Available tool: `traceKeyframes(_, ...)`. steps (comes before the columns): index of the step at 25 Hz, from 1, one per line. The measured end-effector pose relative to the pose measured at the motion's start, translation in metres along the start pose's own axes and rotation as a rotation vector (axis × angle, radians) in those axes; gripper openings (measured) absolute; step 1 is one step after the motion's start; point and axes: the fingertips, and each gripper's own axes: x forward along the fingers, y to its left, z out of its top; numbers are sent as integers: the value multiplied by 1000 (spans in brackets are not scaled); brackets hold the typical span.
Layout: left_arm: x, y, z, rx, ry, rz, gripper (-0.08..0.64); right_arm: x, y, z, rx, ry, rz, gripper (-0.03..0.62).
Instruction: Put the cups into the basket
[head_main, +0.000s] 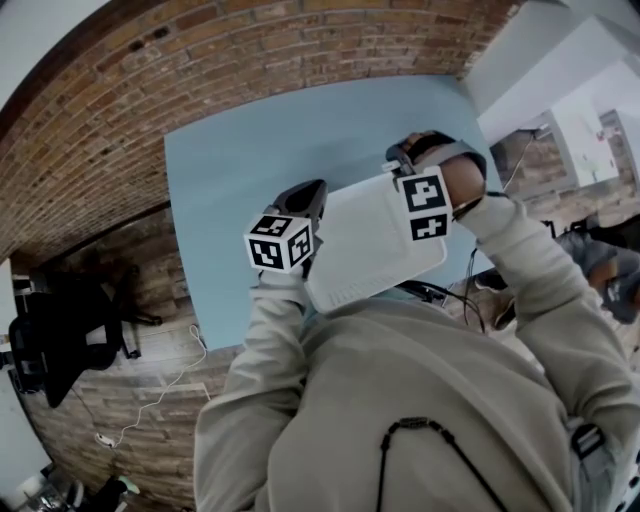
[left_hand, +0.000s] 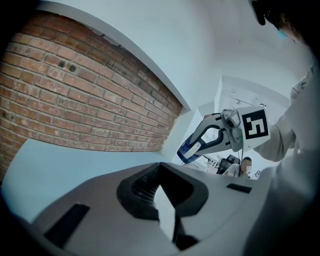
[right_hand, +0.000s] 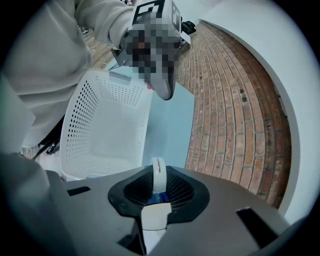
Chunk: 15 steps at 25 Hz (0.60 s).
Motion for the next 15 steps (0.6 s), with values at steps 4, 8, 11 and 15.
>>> traceKeyframes(4,4,-7,-3,1,2,-14,-5,-2,9,3,-10,1,10,72)
traceKeyframes(8,6,-12,-6,1,7,-23,-5,-5,18,8,-17,0,28,72)
traceKeyframes(11,7,-15,-16,-4,29,-16,-5,-1,27,17,-15,-24,44,72)
traceKeyframes(15,10,-20,-39,-30,73,-1,-5,13,51,29,-30,-50,99,72)
